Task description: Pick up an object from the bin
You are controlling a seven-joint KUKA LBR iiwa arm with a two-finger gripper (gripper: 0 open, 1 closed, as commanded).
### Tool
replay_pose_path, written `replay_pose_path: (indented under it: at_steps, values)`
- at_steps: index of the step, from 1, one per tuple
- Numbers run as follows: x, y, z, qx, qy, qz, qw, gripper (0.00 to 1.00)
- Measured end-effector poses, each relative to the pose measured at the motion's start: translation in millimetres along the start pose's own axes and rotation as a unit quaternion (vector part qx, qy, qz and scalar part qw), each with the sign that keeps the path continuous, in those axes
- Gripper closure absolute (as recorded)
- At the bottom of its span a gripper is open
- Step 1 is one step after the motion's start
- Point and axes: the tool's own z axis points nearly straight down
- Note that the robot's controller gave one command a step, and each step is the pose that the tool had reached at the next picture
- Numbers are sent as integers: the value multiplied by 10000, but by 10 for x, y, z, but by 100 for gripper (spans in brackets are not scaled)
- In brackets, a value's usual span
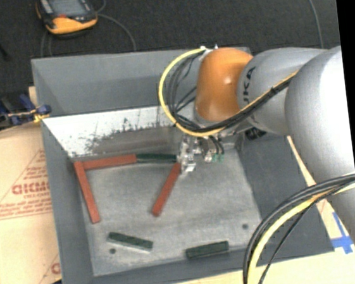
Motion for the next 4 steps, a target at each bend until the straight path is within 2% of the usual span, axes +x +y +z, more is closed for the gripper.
replay_pose_path:
  at_steps: [1, 2, 3, 4]
  values:
    - [-1, 1, 1, 0, -3, -3, 10000, 100]
    - [41, 49, 22, 21, -37, -82, 10000, 0]
    - [42, 49, 22, 21, -36, -82, 10000, 0]
    - [121, 24, 11, 23, -116, -441, 9990, 0]
